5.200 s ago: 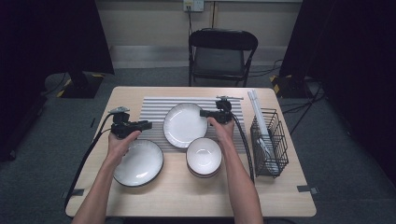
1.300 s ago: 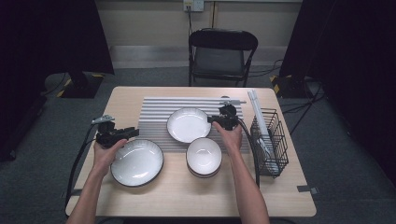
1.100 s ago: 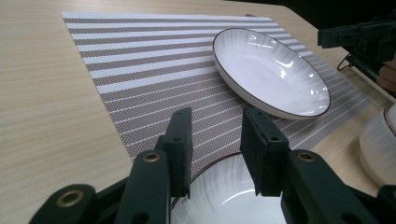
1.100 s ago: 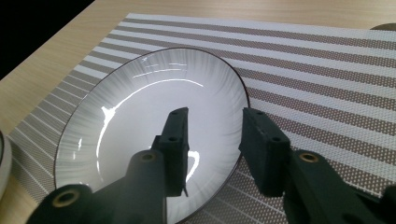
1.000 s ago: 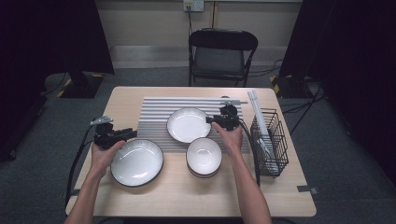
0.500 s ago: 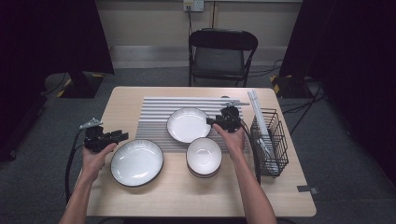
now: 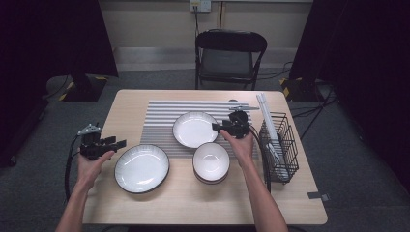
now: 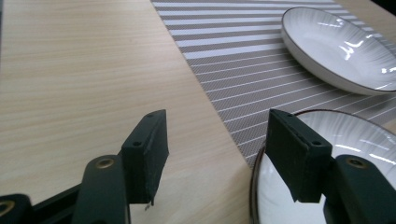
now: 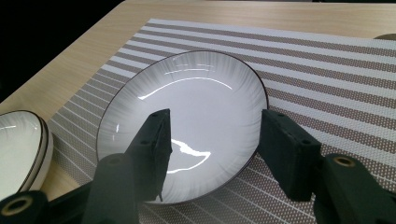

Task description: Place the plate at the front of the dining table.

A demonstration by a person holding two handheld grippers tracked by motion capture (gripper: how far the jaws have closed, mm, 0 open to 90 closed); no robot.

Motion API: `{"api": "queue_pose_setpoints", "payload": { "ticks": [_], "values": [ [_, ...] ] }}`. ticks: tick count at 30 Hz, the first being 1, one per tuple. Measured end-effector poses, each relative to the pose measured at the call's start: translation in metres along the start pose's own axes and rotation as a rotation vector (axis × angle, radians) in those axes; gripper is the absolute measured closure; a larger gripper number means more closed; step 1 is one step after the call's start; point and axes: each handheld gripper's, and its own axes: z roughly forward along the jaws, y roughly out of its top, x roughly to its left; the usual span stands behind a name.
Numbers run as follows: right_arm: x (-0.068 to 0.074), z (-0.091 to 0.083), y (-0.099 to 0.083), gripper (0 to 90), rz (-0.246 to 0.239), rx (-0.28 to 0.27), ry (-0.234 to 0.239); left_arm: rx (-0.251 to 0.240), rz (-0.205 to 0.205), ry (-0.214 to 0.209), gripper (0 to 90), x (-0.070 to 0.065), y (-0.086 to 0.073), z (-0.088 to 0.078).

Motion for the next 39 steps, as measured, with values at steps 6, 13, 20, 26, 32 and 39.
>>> {"api": "queue_pose_setpoints", "payload": {
  "ticks": [6,13,20,26,32,39],
  "values": [
    [0.004,-0.006,-0.005,41.8,-0.013,-0.005,-0.002,-0.005,-0.023,0.036,29.6,0.009,-0.004,-0.004],
    [0.006,-0.019,-0.007,40.1,-0.026,-0.015,-0.004,0.015,-0.005,0.069,24.7,0.017,-0.011,-0.001],
    [0.010,-0.026,-0.012,40.0,-0.038,-0.032,-0.001,0.053,0.005,0.076,18.0,0.025,-0.019,0.010],
    [0.012,-0.034,-0.013,40.2,-0.036,-0.048,0.018,0.069,0.033,0.122,19.5,0.026,-0.023,0.015],
    [0.019,-0.042,-0.013,40.5,-0.050,-0.055,0.029,0.124,0.103,0.189,20.7,0.022,-0.027,0.024],
    [0.024,-0.055,-0.012,40.6,-0.074,-0.054,0.020,0.114,0.128,0.196,18.9,0.022,-0.029,0.027]
  ]
}}
